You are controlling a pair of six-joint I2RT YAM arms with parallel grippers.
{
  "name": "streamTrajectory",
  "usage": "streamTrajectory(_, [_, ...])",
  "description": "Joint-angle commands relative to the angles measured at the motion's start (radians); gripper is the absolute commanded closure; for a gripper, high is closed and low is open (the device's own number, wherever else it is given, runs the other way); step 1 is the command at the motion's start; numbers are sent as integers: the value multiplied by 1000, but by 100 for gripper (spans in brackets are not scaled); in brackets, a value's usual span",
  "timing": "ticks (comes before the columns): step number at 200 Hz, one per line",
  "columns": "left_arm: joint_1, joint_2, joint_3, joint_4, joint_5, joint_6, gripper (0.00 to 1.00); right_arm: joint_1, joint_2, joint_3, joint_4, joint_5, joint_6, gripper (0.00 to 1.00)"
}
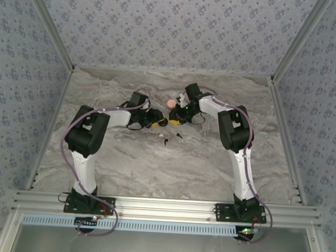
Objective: Insert wireless bluetooth earbuds into charging case
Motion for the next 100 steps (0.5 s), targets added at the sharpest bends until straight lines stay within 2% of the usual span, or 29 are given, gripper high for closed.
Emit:
streamTrajectory(1, [-8,-8,-15,-68,-54,22,58,6,-47,-8,8,-11,19,79])
streamTrajectory(100, [-8,1,-26,-45,-29,17,60,19,-39,-13,25,-40,32,76])
